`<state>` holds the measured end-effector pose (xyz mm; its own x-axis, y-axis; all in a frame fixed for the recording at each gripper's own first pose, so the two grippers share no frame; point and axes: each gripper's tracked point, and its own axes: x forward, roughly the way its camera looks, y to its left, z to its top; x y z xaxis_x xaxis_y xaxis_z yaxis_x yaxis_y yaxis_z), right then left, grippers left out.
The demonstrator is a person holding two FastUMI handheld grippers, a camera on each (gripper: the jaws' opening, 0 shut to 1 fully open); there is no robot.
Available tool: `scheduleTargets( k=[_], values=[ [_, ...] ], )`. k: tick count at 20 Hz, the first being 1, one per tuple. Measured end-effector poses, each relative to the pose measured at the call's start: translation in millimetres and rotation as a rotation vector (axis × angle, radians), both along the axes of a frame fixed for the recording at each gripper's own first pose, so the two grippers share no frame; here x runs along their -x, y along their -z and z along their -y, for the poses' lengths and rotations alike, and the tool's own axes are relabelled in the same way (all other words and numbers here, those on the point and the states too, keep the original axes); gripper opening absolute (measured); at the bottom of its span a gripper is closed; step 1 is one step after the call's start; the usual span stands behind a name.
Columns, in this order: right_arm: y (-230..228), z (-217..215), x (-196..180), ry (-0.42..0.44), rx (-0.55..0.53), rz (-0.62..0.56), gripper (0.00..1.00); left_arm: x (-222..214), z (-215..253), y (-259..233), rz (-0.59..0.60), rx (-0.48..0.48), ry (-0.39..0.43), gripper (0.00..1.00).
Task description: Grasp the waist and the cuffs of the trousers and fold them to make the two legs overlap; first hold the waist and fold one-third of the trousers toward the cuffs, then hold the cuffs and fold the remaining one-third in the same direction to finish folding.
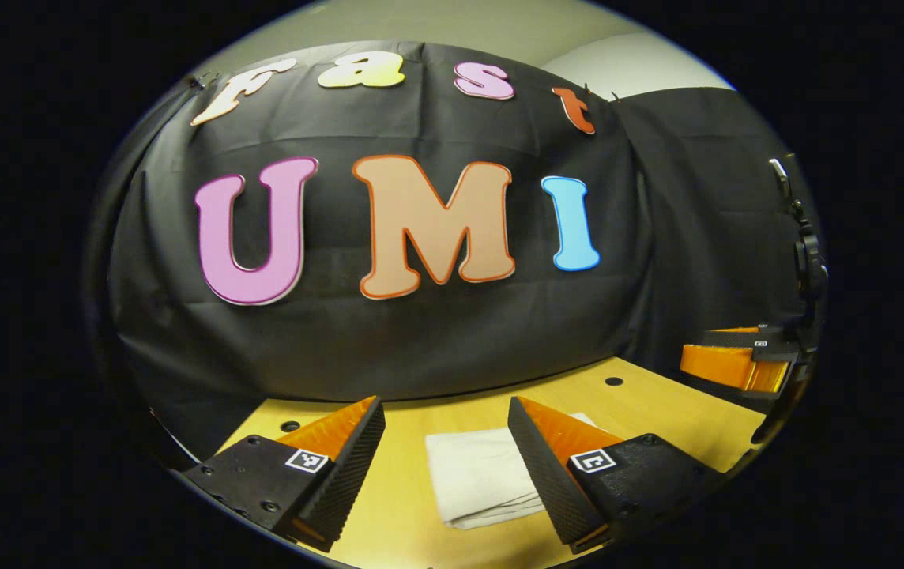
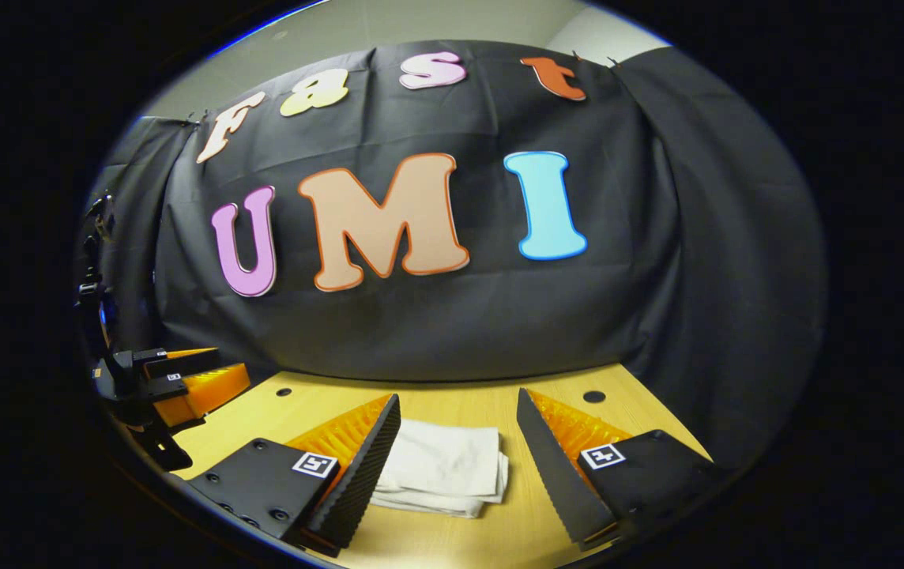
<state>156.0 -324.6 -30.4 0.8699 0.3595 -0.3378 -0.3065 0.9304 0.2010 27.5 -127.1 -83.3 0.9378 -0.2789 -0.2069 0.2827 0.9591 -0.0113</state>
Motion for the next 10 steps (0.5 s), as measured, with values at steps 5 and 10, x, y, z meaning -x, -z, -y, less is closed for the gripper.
scheduleTargets(
  k=[5,10],
  values=[
    [-20,-26,6,0.002,-0.025,0.045,0.95,-12,-30,-23,0.051,0.020,-0.048,0.95],
    [-32,-23,6,0.030,-0.010,0.083,0.95,-15,-55,-32,0.091,0.002,-0.087,0.94]
  ],
)
